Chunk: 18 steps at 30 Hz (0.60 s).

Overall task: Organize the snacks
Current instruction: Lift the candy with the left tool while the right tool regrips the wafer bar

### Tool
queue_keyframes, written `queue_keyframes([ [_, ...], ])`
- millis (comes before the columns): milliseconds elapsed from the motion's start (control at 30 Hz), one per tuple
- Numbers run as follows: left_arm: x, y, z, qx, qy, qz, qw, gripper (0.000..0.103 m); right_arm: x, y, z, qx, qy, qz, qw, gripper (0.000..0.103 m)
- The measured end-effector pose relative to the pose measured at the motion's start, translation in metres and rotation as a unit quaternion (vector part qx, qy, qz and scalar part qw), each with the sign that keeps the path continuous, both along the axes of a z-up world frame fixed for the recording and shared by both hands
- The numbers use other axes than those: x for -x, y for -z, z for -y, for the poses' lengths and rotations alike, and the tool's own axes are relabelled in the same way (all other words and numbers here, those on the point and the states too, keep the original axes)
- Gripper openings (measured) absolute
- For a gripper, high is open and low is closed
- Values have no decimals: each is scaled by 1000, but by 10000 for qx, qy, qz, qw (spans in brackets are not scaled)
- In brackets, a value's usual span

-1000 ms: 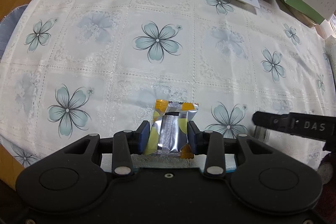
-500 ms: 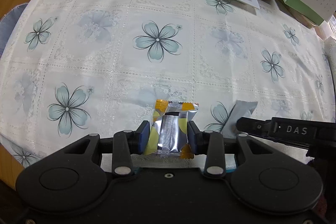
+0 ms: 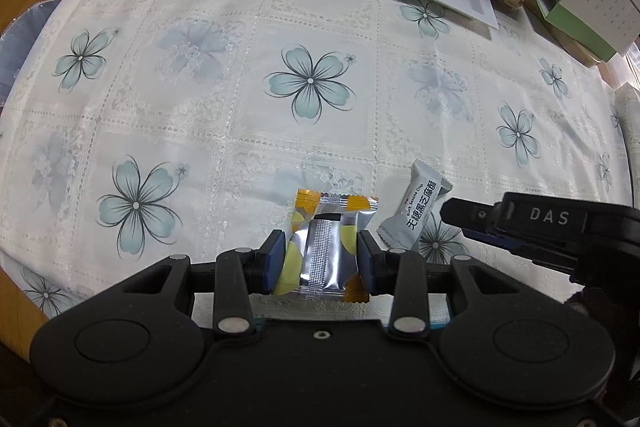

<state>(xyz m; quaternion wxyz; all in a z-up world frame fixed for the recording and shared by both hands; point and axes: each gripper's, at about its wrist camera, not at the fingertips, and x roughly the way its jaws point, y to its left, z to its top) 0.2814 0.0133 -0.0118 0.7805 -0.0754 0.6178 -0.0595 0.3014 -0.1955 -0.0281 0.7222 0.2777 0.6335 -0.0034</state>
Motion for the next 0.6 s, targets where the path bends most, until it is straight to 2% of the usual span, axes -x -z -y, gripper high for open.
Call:
queue_keyframes([
  [100, 0, 1, -2, -1, -31, -25, 10000, 47, -10, 5, -16, 118, 30, -44, 9999, 37],
  [267, -1, 1, -4, 7, -36, -37, 10000, 47, -18, 21, -33, 579, -75, -251, 9980, 37],
  [467, -1, -1, -2, -33, -13, -1, 10000, 47, -20, 24, -46, 900, -303, -96, 9954, 40],
  [600, -1, 1, -2, -87, -35, -4, 10000, 47, -19, 27, -58, 927, -549, -103, 9941, 40],
])
